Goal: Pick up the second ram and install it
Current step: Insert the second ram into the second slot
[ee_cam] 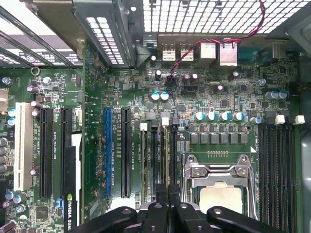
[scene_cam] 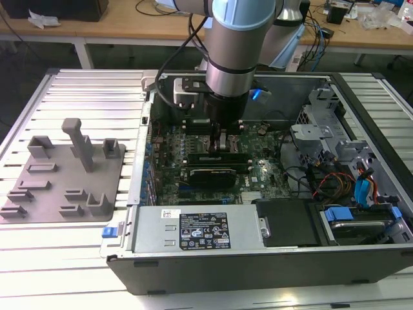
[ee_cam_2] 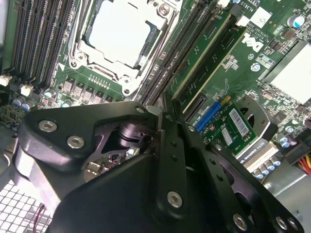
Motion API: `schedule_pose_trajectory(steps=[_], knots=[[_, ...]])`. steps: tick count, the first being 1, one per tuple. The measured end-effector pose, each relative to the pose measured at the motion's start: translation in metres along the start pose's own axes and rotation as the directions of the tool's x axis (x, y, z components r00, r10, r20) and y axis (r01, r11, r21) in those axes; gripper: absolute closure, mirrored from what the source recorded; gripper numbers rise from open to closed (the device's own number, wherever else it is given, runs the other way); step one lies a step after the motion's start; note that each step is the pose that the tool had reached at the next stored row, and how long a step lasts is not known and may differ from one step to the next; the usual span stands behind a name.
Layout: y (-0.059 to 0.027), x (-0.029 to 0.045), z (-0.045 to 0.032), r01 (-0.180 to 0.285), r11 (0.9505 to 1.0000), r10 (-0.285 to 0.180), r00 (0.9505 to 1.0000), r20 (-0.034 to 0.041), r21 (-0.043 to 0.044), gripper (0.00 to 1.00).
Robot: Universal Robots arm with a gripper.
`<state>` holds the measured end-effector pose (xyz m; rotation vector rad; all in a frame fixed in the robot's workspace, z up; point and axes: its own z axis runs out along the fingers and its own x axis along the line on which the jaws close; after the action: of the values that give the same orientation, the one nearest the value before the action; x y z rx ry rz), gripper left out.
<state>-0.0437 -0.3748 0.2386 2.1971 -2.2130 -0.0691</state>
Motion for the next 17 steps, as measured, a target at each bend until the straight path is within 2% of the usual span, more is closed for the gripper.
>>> schedule_pose_trajectory(steps=[2,17], knots=[[0.0005,0.0001,0.0013,0.000,1.0000,0.000,1.0000,-0.0003,0.0046,0.91],[0.0005,0.0001,0.0040,-0.001,1.0000,0.001,1.0000,0.0000,0.0048,0.91]])
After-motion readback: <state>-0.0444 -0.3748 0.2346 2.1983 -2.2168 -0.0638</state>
